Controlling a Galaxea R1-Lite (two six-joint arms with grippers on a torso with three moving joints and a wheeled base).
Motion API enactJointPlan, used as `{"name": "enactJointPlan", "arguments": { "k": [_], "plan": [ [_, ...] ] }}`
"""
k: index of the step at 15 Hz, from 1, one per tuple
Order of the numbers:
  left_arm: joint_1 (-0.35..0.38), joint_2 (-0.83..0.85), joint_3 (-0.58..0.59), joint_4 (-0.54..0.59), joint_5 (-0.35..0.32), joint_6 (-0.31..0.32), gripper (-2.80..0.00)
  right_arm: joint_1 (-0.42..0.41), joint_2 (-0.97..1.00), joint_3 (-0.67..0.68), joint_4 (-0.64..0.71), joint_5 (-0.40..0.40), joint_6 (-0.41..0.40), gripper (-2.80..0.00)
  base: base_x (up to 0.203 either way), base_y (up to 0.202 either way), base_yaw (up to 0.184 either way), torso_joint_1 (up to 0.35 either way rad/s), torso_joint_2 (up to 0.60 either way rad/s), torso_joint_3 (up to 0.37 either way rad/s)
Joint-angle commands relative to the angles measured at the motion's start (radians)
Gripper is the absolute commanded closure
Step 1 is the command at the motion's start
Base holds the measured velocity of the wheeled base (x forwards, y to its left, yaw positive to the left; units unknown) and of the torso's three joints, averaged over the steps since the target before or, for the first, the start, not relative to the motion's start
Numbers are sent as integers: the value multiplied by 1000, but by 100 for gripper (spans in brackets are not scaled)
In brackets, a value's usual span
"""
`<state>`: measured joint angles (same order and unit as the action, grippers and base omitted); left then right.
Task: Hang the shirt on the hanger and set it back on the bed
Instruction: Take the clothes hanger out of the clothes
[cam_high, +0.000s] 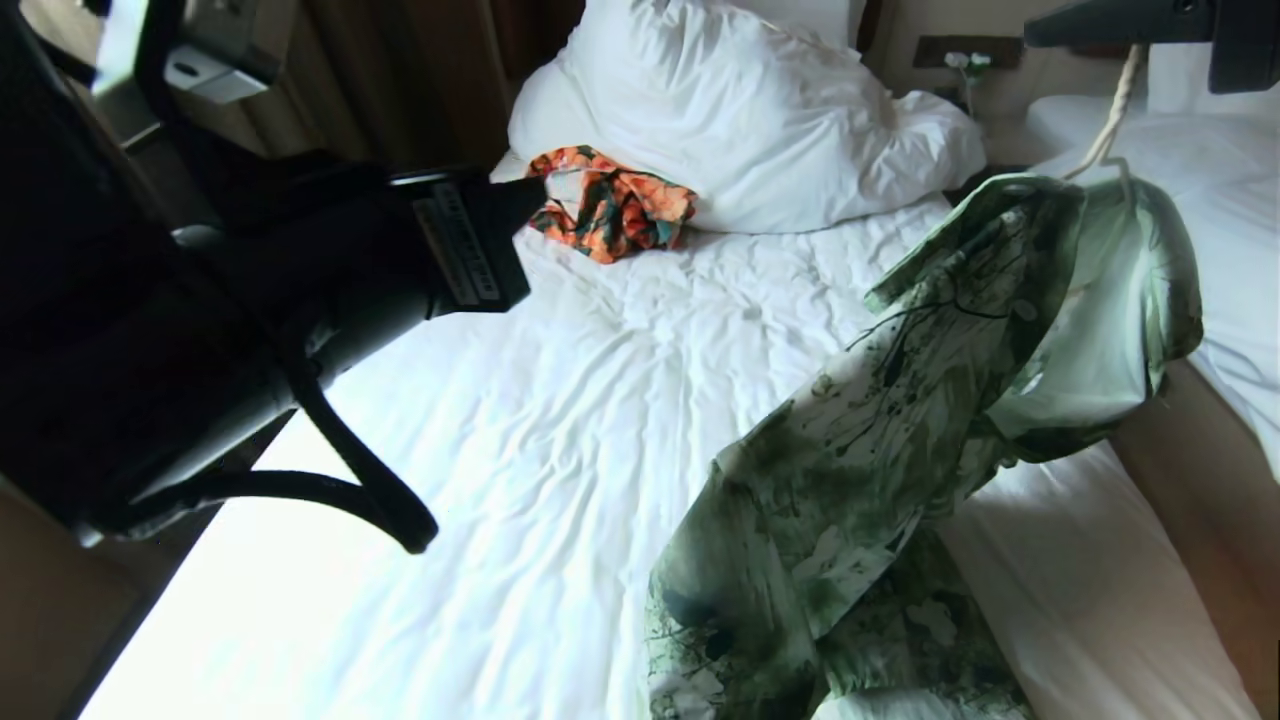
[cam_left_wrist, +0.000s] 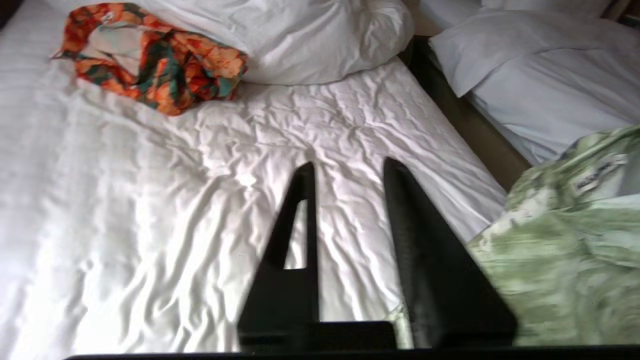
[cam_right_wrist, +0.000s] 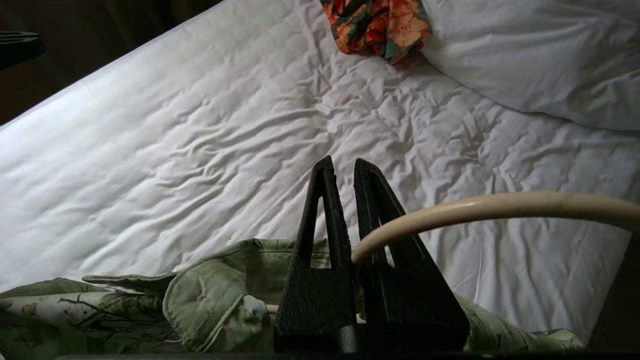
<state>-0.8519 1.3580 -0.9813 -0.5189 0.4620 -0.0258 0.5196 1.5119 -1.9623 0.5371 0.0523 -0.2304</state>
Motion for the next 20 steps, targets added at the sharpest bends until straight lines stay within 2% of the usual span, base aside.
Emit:
{"name": "enactJointPlan", "arguments": {
  "k": [1,6,10,14,20],
  "plan": [
    [96,-88,68,30,2,-21,0,-11,-1,0,-40,0,-3,0,0,0,0,104,-387,-278],
    [140,-201,135,118,1,-43,0,-15,-4,-1,-96,0,-9,0,0,0,0,139,-487,-349],
    [153,-218,168,119,1,-57,0,-16,-4,-3,-244,0,-30,0,0,0,0,186,-539,-363],
    [196,-274,192,122,3,-58,0,-16,-12,-3,-260,0,-55,0,0,0,0,218,-583,-367],
    [220,-335,248,157,4,-77,0,-27,-9,-1,-315,0,-67,0,0,0,0,189,-468,-286]
  ]
}}
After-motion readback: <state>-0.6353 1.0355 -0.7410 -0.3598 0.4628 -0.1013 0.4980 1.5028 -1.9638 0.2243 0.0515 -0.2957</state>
